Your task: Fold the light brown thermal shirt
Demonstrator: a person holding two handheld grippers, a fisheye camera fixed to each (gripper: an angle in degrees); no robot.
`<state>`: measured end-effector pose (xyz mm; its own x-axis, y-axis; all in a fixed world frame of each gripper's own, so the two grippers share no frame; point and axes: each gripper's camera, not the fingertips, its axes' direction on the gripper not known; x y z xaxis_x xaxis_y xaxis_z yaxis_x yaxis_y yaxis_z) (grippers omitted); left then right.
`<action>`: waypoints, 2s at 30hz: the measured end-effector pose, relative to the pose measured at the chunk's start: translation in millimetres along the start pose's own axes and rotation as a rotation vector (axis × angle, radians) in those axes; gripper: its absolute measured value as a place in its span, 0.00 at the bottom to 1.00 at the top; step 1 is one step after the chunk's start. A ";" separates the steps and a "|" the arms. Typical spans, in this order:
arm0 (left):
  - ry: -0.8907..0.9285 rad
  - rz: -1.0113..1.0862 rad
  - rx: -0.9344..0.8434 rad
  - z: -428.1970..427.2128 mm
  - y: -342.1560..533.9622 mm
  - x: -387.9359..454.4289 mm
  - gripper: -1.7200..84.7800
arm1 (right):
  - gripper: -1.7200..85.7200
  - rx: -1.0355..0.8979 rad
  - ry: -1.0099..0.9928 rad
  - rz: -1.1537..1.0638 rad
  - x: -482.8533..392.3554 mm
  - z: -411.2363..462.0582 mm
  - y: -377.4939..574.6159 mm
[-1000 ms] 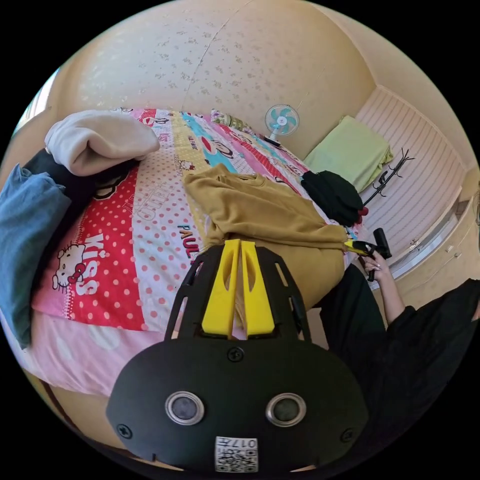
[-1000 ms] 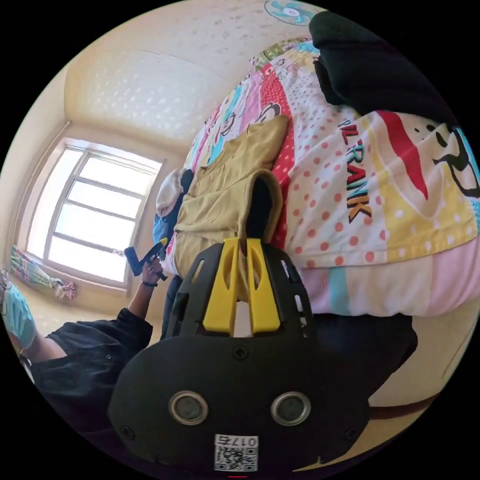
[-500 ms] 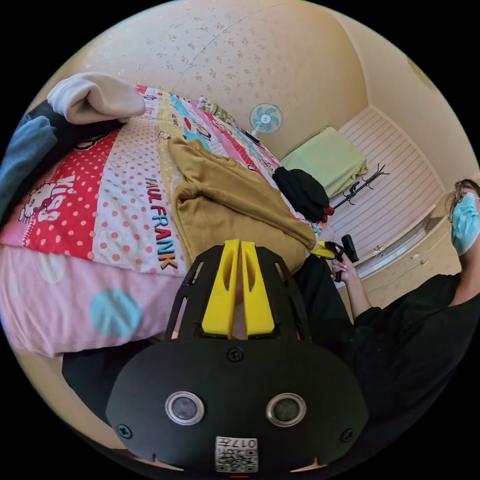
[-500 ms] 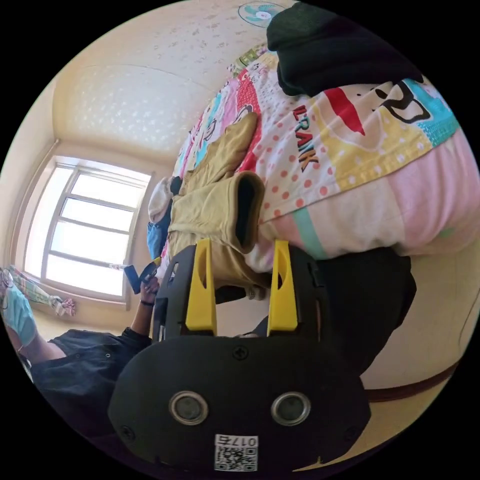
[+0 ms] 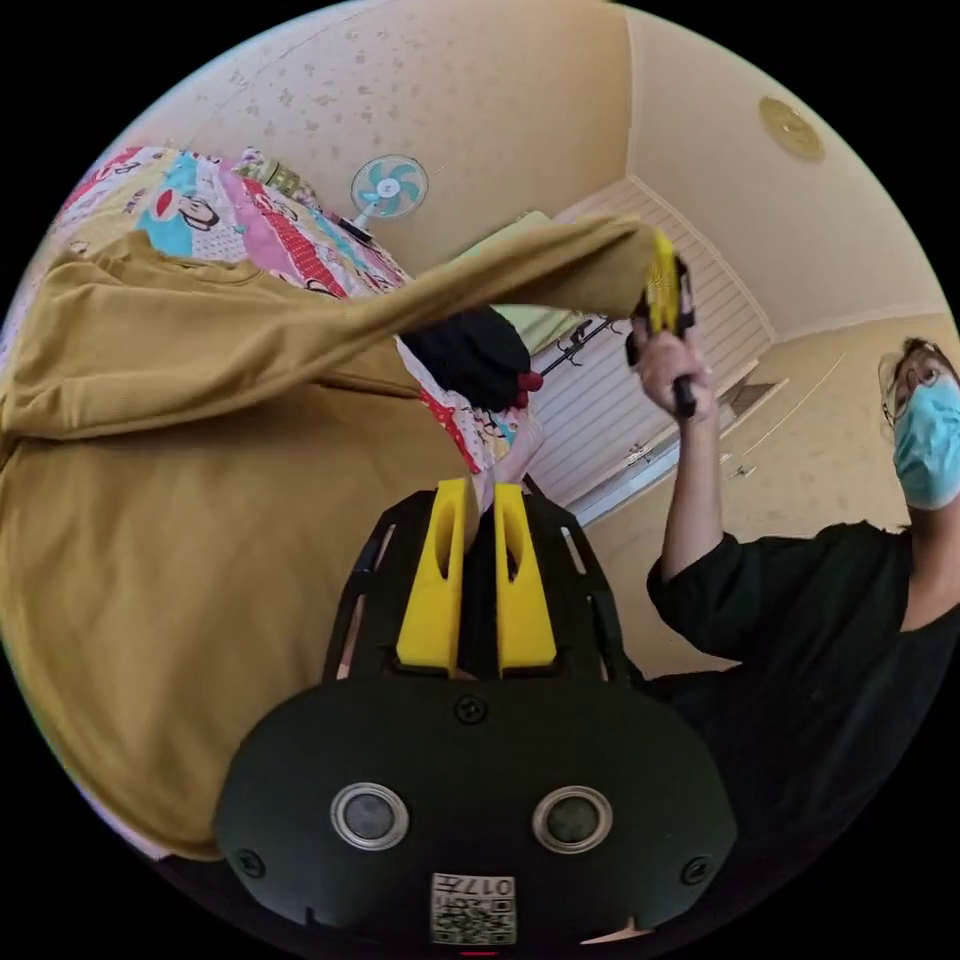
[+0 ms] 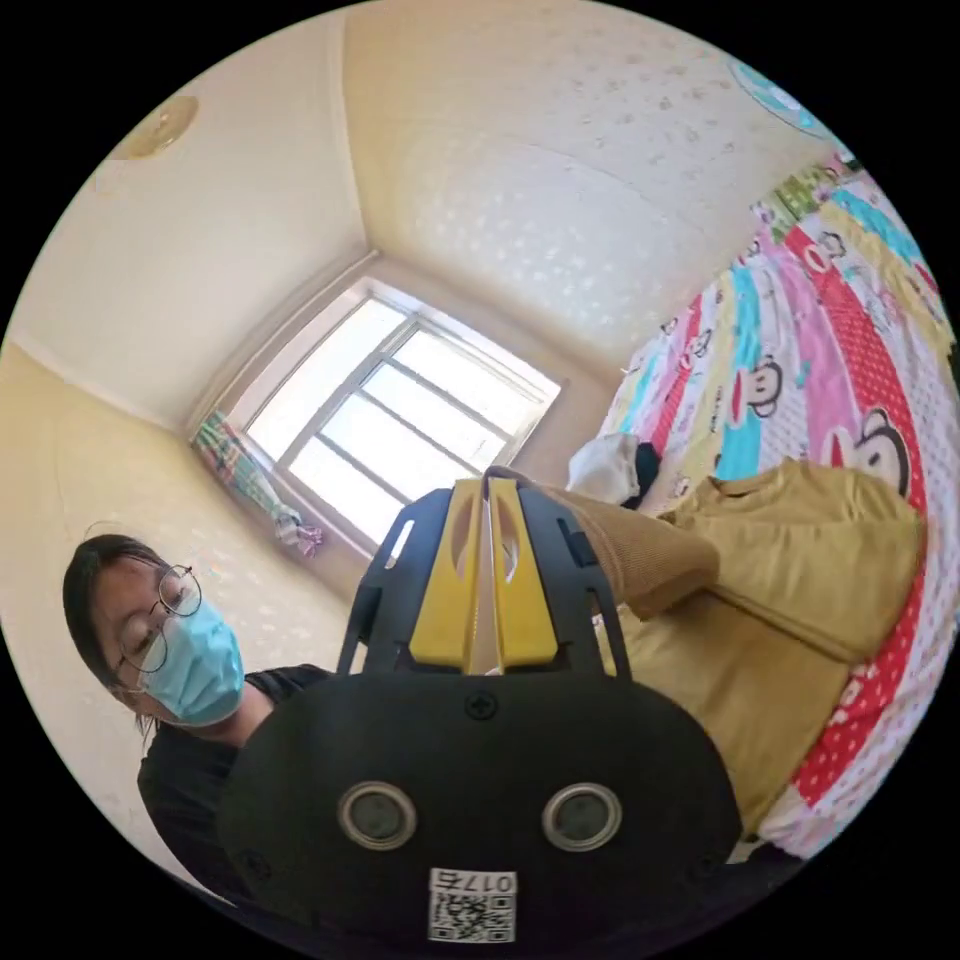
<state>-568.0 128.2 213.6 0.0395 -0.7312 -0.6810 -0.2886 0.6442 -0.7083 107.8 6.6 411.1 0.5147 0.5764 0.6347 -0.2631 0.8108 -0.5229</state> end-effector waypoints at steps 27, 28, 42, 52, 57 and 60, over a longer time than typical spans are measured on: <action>-0.421 -0.320 0.564 -228.1 13.7 -97.5 0.09 | 0.13 -0.191 0.926 0.367 319.3 17.0 115.3; -0.401 -0.313 0.590 -231.6 19.4 -98.6 0.08 | 0.13 -0.225 1.027 0.438 353.6 26.3 123.4; -0.185 -0.286 0.673 -252.9 49.3 -104.7 0.02 | 0.15 0.152 1.049 0.592 287.3 -20.0 237.5; -0.092 -0.224 0.702 -239.1 63.3 -105.7 0.02 | 0.22 -0.531 0.559 0.072 312.1 337.2 110.9; -0.202 -0.234 0.656 -217.7 58.2 -95.6 0.03 | 0.15 -0.873 0.650 0.025 367.5 477.3 123.8; -0.294 -0.272 0.634 -204.2 56.1 -88.5 0.03 | 0.07 -0.761 0.681 0.032 365.6 497.8 105.1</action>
<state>-783.0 183.3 272.0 0.3103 -0.8504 -0.4248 0.3708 0.5197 -0.7696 -137.9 353.4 871.4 0.9338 0.2232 0.2798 0.1812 0.3793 -0.9074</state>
